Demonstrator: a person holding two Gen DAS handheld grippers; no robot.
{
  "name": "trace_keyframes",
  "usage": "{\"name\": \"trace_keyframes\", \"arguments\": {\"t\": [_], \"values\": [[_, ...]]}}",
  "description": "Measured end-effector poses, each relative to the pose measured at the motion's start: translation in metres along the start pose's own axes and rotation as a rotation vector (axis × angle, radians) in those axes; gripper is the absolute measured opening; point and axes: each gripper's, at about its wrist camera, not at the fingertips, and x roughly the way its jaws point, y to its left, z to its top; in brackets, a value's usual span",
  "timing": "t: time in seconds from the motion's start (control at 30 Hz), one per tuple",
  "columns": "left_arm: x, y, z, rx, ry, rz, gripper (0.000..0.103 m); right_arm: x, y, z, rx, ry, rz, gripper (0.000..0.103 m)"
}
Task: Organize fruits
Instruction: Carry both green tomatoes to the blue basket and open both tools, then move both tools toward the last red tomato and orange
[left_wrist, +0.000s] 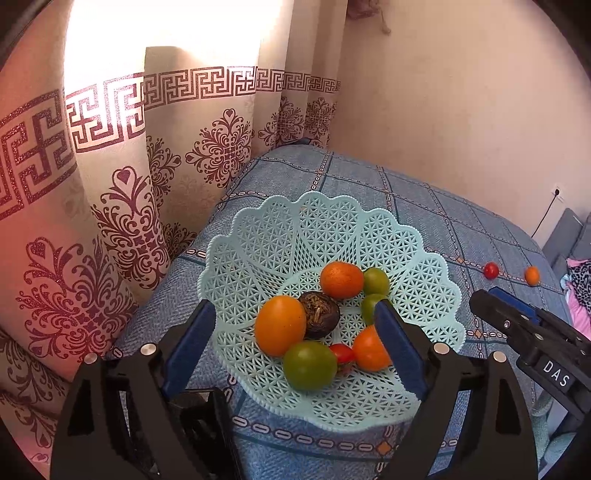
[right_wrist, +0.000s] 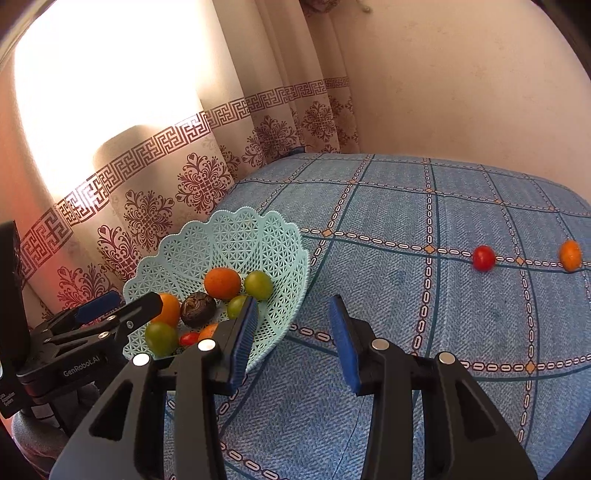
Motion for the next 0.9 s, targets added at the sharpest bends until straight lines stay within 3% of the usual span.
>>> {"name": "trace_keyframes", "arguments": {"t": [0.13, 0.2, 0.33, 0.4, 0.53, 0.6, 0.9], "values": [[-0.002, -0.007, 0.002, 0.009, -0.008, -0.007, 0.096, -0.004, -0.012, -0.001, 0.019, -0.003, -0.019, 0.041], [-0.001, -0.011, 0.003, 0.016, -0.008, -0.013, 0.099, -0.006, -0.019, -0.002, 0.033, -0.006, -0.031, 0.051], [-0.002, -0.019, 0.004, 0.031, -0.011, -0.020, 0.100, -0.012, -0.032, -0.005, 0.051, -0.014, -0.058, 0.055], [-0.002, -0.023, 0.004, 0.037, -0.010, -0.025, 0.100, -0.014, -0.040, -0.006, 0.062, -0.018, -0.072, 0.065], [-0.002, -0.034, 0.004, 0.053, -0.010, -0.032, 0.100, -0.022, -0.058, -0.011, 0.078, -0.029, -0.113, 0.073], [-0.001, -0.040, 0.004, 0.065, -0.008, -0.031, 0.100, -0.025, -0.067, -0.013, 0.090, -0.032, -0.132, 0.085], [-0.001, -0.075, 0.004, 0.143, -0.002, -0.056, 0.100, -0.038, -0.120, -0.024, 0.177, -0.024, -0.200, 0.089]]}}
